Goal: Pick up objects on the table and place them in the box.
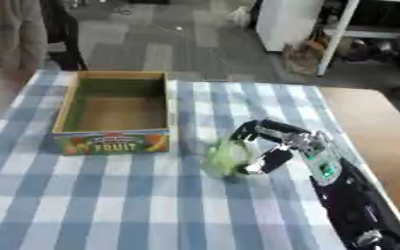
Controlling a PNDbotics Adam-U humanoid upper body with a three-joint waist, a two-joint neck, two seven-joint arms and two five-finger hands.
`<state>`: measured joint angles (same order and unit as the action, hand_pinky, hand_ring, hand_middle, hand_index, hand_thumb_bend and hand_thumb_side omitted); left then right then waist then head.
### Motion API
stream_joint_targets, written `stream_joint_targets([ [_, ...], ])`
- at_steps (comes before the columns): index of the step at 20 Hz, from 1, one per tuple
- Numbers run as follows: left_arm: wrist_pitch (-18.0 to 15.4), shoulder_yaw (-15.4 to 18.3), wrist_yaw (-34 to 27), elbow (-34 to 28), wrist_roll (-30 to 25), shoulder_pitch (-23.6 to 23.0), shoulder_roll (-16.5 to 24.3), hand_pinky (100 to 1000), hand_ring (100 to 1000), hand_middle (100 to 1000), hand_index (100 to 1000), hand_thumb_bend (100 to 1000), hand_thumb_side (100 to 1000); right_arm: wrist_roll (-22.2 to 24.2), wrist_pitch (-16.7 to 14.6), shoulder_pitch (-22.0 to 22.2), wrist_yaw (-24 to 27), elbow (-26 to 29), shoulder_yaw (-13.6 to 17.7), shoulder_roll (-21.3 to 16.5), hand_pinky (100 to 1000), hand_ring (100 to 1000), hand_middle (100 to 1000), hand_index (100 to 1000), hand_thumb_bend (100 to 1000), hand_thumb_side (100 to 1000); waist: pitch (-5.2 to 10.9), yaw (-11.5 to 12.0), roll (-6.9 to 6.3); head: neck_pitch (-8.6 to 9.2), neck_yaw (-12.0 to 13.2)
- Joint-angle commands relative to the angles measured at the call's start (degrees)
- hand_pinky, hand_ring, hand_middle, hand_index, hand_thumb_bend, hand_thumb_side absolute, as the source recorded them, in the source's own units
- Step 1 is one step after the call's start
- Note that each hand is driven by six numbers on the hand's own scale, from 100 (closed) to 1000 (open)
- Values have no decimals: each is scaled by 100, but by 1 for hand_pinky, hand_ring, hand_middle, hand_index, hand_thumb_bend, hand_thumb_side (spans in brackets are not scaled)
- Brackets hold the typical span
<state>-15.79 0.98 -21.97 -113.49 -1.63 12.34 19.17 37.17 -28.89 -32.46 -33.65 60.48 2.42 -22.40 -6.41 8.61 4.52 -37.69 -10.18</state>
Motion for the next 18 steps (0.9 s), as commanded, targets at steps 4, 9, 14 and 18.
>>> stream_joint_targets([
  [4,-5,20,-6,-111,-18,53,99,610,581,592,655,100,592,36,-165,-62,-120,48,7,-69,651,683,732,812,406,143,47,-3,-30,-15,-17],
  [9,-4,20,-11,-111,-20,54,97,610,582,592,655,100,591,-150,-163,-80,-207,97,16,-41,432,487,585,705,420,206,49,-2,-28,-12,-19],
  [14,-8,21,-20,-111,-20,61,96,610,582,592,655,100,592,-503,-171,-96,-300,149,23,0,283,353,442,520,428,231,54,-1,-33,-5,-21],
  [18,-9,20,-26,-111,-21,64,96,610,582,592,655,100,592,-854,-162,-117,-341,192,47,17,234,307,362,440,432,237,56,-6,-37,-1,-25],
])
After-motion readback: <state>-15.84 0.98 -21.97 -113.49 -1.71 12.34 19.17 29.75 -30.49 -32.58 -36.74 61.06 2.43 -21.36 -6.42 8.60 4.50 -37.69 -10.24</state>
